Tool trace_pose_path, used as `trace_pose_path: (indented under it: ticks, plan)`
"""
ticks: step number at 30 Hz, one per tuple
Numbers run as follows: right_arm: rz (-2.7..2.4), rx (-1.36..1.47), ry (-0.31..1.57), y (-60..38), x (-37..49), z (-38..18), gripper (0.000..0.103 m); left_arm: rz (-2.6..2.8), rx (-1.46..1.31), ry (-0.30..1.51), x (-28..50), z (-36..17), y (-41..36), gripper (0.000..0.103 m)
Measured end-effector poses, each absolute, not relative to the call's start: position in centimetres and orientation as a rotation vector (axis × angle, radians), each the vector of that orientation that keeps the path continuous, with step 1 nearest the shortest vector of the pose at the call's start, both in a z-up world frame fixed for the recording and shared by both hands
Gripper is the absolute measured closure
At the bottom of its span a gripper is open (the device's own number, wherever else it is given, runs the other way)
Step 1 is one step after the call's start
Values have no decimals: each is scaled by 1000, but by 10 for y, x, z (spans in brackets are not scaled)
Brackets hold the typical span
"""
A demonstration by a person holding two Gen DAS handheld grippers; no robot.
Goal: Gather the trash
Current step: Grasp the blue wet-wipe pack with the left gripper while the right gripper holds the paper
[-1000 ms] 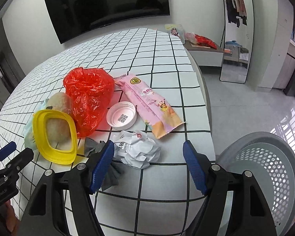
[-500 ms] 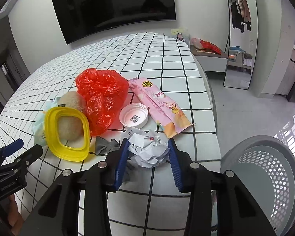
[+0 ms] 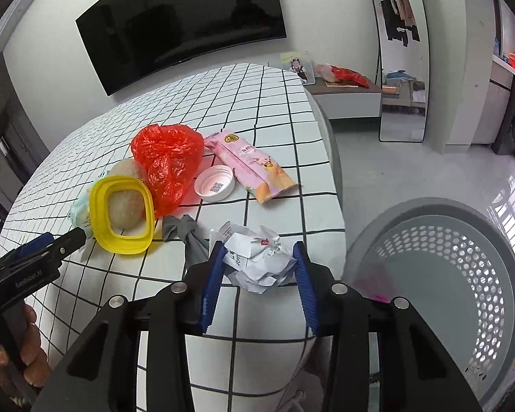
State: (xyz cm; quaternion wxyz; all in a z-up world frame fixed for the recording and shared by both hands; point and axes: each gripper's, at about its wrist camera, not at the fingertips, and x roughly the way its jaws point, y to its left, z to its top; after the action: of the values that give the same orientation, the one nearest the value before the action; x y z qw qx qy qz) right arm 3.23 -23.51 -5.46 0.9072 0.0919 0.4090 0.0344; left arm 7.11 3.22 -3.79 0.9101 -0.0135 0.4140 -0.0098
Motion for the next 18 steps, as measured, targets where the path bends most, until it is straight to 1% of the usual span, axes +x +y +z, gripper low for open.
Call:
trace_pose_path:
  ticks: [10, 18]
  plan:
    - [93, 194, 838, -229, 30, -51, 64, 95, -36, 846, 67, -37, 68, 16]
    - [121, 211, 831, -221, 24, -51, 64, 122, -14, 868, 48, -41, 89, 16]
